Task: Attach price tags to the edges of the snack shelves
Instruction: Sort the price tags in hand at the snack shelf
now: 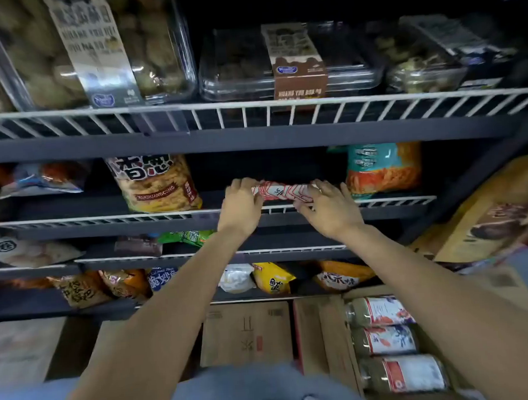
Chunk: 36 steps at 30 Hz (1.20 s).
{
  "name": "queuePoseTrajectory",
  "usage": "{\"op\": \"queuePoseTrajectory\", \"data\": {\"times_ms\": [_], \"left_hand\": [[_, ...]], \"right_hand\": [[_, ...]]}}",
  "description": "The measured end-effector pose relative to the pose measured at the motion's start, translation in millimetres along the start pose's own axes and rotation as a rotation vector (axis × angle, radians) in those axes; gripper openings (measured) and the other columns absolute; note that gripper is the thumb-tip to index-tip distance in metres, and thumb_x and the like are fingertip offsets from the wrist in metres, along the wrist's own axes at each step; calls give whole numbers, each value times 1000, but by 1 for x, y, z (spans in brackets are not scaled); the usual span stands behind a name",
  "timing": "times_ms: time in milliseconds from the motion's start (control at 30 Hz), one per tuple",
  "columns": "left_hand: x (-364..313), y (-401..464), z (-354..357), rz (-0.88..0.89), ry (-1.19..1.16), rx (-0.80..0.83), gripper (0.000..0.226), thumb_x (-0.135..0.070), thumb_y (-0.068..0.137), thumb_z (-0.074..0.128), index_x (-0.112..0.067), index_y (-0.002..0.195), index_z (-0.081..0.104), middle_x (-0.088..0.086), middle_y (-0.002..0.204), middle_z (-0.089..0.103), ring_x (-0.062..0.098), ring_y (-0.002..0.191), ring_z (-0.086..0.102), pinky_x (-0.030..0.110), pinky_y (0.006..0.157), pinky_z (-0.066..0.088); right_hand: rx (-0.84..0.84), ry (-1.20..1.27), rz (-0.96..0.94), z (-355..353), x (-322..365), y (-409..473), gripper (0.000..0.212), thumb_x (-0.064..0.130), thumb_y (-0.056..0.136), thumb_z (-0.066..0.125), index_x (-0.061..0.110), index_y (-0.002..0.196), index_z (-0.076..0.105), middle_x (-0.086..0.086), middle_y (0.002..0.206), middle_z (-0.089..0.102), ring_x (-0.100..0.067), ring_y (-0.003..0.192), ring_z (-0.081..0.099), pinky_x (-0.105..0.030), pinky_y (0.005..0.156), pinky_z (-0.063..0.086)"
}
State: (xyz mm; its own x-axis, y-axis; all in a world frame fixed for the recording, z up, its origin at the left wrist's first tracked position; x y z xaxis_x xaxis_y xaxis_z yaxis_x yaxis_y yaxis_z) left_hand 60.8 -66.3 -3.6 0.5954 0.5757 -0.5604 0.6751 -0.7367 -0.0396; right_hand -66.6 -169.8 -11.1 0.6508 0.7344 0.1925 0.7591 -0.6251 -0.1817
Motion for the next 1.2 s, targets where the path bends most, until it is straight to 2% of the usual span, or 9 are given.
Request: {"op": "queuePoseTrajectory", "data": {"times_ms": [167, 333, 433, 533, 700, 867, 967, 1067, 1200], "left_hand": [[21, 25, 14, -292, 71, 41, 58, -33, 92, 53, 4, 132, 33, 25, 135, 36, 38, 127, 36, 42, 103, 35], [31, 39, 28, -420, 60, 83, 61, -38, 90, 55, 6, 130, 39, 26, 134, 38, 38, 125, 38, 40, 102, 36], [39, 46, 38, -459, 4, 103, 56, -40, 87, 60, 4, 122, 50, 24, 126, 49, 36, 116, 48, 41, 98, 44], [39, 52, 45, -493, -107, 132, 66, -46, 81, 64, 2, 124, 48, 17, 126, 53, 32, 114, 53, 41, 97, 46], [20, 55, 57, -469, -162, 177, 79, -49, 77, 68, 1, 130, 38, 16, 134, 45, 31, 123, 46, 39, 102, 41], [2, 61, 74, -384, -115, 232, 65, -45, 76, 71, -7, 124, 51, 16, 133, 48, 30, 125, 43, 40, 103, 40], [-1, 61, 76, -340, -26, 229, 66, -42, 80, 69, -7, 130, 45, 18, 143, 33, 31, 132, 30, 39, 106, 34], [-7, 59, 71, -304, 78, 194, 63, -38, 83, 67, -6, 132, 44, 18, 144, 28, 32, 132, 29, 40, 105, 33], [-15, 58, 74, -248, 61, 200, 53, -25, 88, 64, 1, 127, 40, 20, 132, 45, 35, 124, 42, 40, 97, 40]], "right_hand": [[83, -22, 46, 20, -3, 12, 64, 57, 95, 18, 14, 134, 47, -11, 136, 49, -26, 128, 43, -43, 115, 0], [60, 12, 8, 26, 11, 16, 60, 56, 96, 24, 17, 134, 49, -11, 139, 43, -28, 132, 35, -43, 115, 7], [25, 76, -19, 24, 11, 19, 49, 45, 99, 26, 19, 128, 55, -12, 136, 46, -28, 128, 39, -42, 113, 18], [-4, 143, -32, 17, 8, 25, 39, 31, 100, 34, 8, 121, 57, -14, 127, 51, -31, 116, 49, -38, 97, 38], [19, 139, -19, 17, 10, 31, 31, 18, 100, 35, 4, 118, 55, -15, 121, 48, -33, 107, 51, -40, 86, 44], [-16, 239, 76, 19, -2, 38, 28, 8, 95, 40, 5, 114, 60, -17, 117, 52, -34, 103, 54, -36, 82, 45], [-31, 283, 131, 16, -9, 45, 31, 2, 91, 42, 7, 114, 62, -16, 118, 59, -34, 106, 56, -35, 83, 47], [-61, 354, 179, 15, -19, 50, 32, -1, 90, 47, 10, 116, 61, -14, 117, 62, -30, 107, 58, -37, 89, 49], [-83, 334, 214, 18, -23, 57, 42, 5, 87, 60, 11, 127, 50, -18, 120, 56, -33, 109, 55, -38, 88, 49]]}}
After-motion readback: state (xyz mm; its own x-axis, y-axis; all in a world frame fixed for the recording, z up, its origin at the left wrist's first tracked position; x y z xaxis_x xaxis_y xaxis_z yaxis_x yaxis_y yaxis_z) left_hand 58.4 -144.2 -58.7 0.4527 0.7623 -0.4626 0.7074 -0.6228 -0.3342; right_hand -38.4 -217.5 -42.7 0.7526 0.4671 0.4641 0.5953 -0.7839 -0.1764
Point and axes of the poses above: each hand's wrist, its own y-axis towards the middle knuckle, its own z-axis out of the palm, x = y × z, the point moved 9 cm from there along y, towards the middle knuckle
